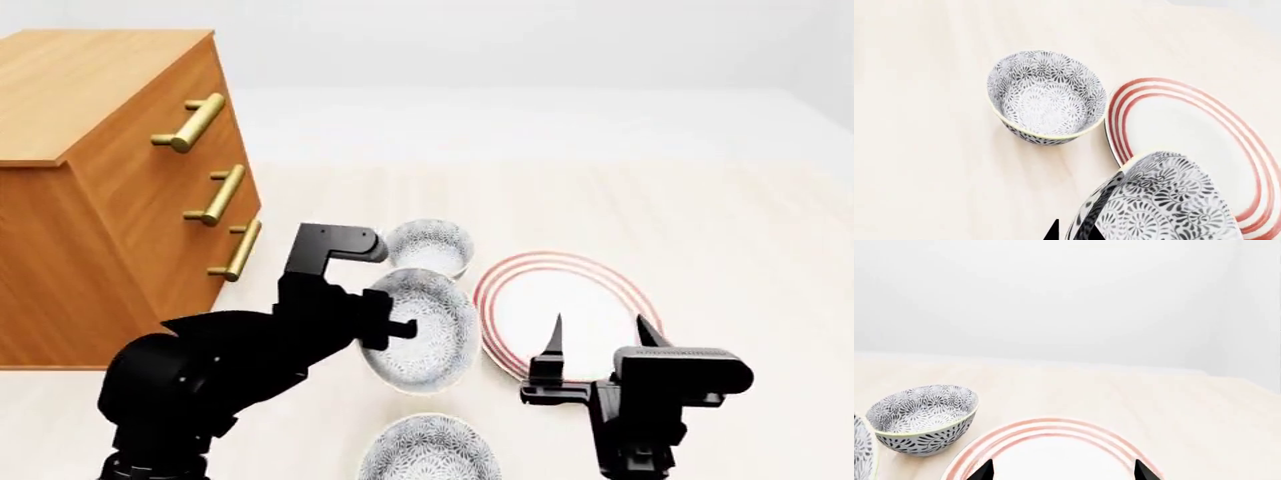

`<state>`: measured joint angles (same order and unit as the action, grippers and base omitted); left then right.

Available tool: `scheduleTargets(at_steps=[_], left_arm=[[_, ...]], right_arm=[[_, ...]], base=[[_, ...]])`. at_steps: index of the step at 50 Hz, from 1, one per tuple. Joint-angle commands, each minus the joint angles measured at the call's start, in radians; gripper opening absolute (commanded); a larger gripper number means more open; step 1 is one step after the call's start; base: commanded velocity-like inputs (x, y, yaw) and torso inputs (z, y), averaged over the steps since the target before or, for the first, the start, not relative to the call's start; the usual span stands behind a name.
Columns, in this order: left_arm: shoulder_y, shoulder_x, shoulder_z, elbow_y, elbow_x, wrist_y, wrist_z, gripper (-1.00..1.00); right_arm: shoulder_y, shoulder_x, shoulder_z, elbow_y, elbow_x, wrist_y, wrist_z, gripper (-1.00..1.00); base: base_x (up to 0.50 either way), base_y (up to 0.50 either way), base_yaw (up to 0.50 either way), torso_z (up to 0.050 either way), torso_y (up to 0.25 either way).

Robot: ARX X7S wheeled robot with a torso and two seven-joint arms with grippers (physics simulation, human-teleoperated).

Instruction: Stack the bowl in the middle on the bowl at the back.

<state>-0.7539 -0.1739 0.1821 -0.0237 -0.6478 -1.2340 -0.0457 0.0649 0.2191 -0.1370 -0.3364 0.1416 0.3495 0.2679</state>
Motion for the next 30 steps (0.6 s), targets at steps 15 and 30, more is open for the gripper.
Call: scheduleTargets(at_steps=[15,30], left_arm=[[0.067,0.031,-0.281,0.333,-0.431,-0.334,-0.319,-1.0],[0.12,-0.077,-0.279,0.356,-1.2,-0.251,-0.956,-1.0]], right_arm=[[-0.01,0.042,0.039,-0.034,0.047,0.022,-0.006,1.0],[-0.012,0.047,0.048,-0.027,0.059,0.017,0.003,1.0]], base=[[0.0,0.0,0.0,0.0,0.0],[0.0,0.0,0.0,0.0,0.0]])
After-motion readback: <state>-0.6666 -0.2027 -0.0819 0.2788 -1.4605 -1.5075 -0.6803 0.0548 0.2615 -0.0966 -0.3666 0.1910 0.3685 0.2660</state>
